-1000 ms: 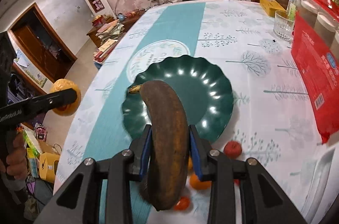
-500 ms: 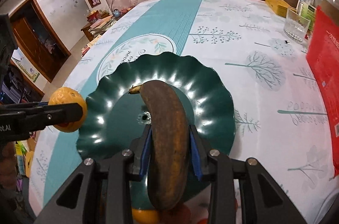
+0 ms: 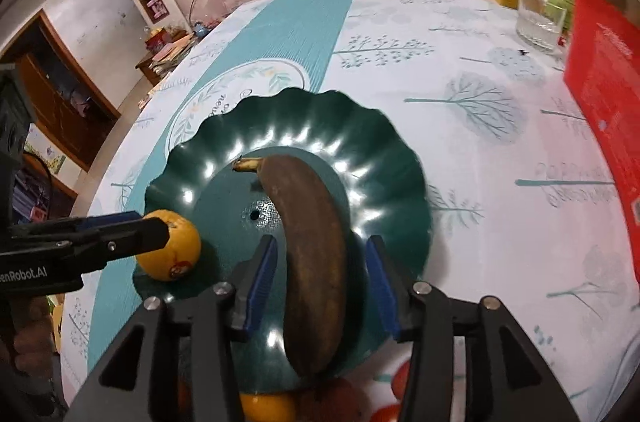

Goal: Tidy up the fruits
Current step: 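Carry grapefruit and banana onto the green plate and open both tools, then grasp the avocado with the left tool while the right tool grasps a red cherry tomato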

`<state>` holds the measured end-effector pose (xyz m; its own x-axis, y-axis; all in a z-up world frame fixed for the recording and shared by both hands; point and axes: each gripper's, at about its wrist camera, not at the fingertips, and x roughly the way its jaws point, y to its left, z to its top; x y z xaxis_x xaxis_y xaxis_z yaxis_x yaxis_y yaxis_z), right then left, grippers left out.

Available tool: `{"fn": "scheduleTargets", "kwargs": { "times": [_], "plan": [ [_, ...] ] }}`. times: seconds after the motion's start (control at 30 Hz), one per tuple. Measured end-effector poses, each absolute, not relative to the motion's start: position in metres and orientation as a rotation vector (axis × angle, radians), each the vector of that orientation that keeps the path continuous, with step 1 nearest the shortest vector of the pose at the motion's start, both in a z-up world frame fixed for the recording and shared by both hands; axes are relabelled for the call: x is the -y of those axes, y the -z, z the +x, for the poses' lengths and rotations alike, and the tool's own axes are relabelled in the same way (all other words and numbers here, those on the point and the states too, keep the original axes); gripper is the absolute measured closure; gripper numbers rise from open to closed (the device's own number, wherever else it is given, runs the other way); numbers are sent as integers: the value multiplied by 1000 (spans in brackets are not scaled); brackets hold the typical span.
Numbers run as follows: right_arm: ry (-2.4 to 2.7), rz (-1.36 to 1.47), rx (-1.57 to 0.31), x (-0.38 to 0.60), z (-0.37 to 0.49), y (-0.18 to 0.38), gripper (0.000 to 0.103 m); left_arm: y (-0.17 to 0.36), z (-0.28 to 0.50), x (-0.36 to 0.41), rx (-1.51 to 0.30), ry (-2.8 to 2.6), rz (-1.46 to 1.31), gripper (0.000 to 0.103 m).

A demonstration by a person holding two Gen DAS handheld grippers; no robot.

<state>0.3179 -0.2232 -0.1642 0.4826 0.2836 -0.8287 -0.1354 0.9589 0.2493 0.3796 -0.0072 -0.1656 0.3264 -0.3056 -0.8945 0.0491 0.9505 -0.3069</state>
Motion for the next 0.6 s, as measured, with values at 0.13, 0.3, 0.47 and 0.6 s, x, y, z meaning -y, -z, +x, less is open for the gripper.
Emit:
{"fn": "scheduleTargets", "kwargs": {
  "times": [0.13, 0.3, 0.47, 0.6],
  "plan": [
    [-241, 207, -1041, 231, 301, 149, 48, 151, 359, 0, -1207, 240, -241, 32],
    [-229, 195, -1034, 227, 263, 131, 47, 133, 324, -10, -1193, 244, -244, 31],
    [-212, 173, -1028, 219, 217, 114, 46, 116, 285, -22, -1177, 244, -241, 26],
    [-200, 178, -1018, 212, 185, 103, 46, 101, 249, -30, -1152, 262, -228, 26]
  ]
}}
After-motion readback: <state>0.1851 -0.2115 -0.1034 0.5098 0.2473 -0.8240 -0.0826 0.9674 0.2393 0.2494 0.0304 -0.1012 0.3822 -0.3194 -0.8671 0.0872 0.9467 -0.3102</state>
